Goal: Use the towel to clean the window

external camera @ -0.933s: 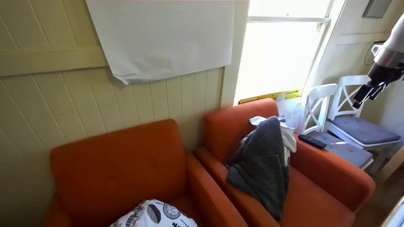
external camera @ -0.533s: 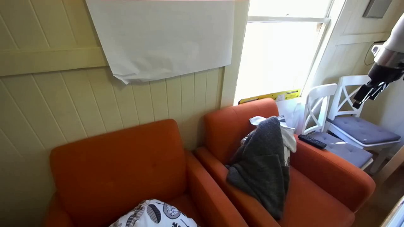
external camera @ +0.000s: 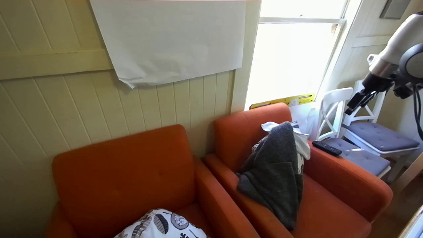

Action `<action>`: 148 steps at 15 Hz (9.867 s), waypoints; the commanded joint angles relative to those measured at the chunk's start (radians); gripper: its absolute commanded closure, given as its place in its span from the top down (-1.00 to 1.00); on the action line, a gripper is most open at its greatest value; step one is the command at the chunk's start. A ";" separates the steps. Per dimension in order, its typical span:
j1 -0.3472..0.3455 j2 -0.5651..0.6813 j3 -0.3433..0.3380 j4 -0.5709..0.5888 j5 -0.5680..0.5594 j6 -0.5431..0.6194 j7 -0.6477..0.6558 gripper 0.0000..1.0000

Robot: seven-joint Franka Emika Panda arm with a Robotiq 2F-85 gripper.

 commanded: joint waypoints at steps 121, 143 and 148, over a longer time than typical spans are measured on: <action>-0.100 1.783 0.115 2.063 0.407 0.640 0.030 -0.97; -0.074 1.778 0.051 2.046 0.345 0.668 0.070 -0.97; -0.044 1.812 -0.182 2.100 0.337 0.737 0.234 -0.97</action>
